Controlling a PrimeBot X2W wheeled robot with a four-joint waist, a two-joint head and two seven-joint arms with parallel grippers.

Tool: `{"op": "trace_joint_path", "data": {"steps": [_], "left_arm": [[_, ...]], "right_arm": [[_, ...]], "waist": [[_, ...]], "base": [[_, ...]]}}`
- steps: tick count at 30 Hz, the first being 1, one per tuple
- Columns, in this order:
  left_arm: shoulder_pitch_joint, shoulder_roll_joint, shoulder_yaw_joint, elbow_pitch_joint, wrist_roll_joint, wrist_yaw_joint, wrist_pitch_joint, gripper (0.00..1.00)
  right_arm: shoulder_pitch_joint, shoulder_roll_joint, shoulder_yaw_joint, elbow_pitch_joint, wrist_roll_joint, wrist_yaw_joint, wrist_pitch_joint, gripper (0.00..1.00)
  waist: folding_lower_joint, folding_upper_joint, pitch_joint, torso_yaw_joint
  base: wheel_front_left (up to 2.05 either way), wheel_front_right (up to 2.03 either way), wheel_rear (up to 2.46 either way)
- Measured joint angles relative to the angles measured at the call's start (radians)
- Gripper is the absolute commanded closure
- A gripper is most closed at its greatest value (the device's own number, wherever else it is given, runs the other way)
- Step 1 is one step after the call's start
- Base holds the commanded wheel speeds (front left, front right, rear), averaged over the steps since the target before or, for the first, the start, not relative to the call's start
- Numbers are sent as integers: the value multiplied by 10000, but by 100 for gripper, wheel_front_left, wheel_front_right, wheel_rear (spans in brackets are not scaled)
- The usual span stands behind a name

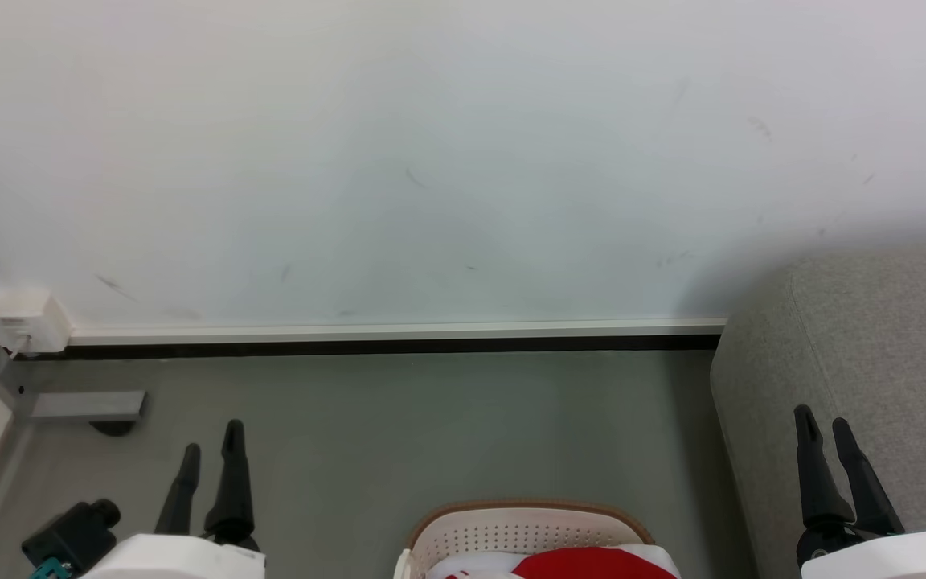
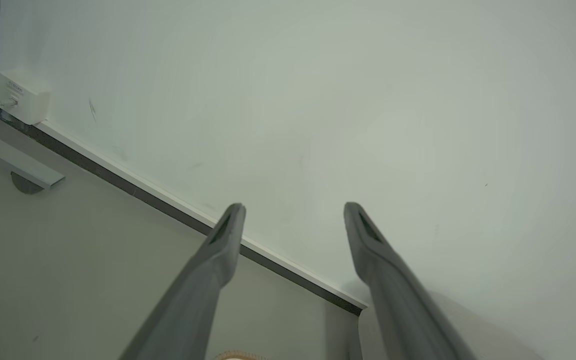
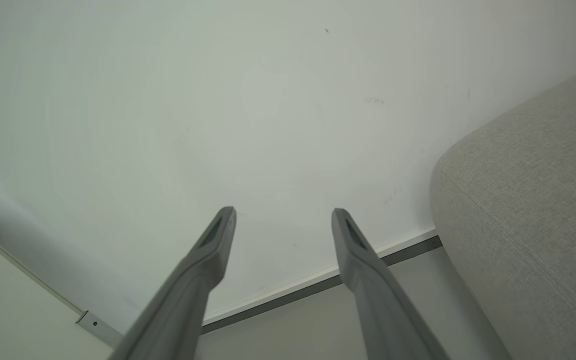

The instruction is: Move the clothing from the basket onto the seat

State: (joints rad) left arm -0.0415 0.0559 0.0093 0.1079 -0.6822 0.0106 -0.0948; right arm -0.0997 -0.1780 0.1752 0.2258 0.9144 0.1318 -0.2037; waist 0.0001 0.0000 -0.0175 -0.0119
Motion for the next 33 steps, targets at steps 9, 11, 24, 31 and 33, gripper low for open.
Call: {"op": "trace_joint_path", "data": {"steps": [9,11,24,31,33], "left_arm": [[7,194,-282,-75,1053,326,-295,0],[12,226,-384,-92,1279,407,-337,0],[56,334,-700,-174,2523,663,-656,0],[83,368,-788,-203,3154,756,-832,0],[89,374,-809,-221,3319,784,-874,0]], "right_arm": [[-12,169,-192,0,-1198,0,-88,0],[-12,198,-198,6,-1417,0,-100,0],[-19,374,-332,59,-2809,0,-226,0],[-43,443,-337,148,-3488,0,-263,0],[-67,462,-345,174,-3682,0,-268,0]], "waist": [[0,0,-6,-23],[0,0,-13,-27],[0,0,-43,-33],[0,0,-58,-39],[0,0,-62,-46]], "base": [[0,0,0],[0,0,0],[0,0,0],[0,0,0],[0,0,0]]}}
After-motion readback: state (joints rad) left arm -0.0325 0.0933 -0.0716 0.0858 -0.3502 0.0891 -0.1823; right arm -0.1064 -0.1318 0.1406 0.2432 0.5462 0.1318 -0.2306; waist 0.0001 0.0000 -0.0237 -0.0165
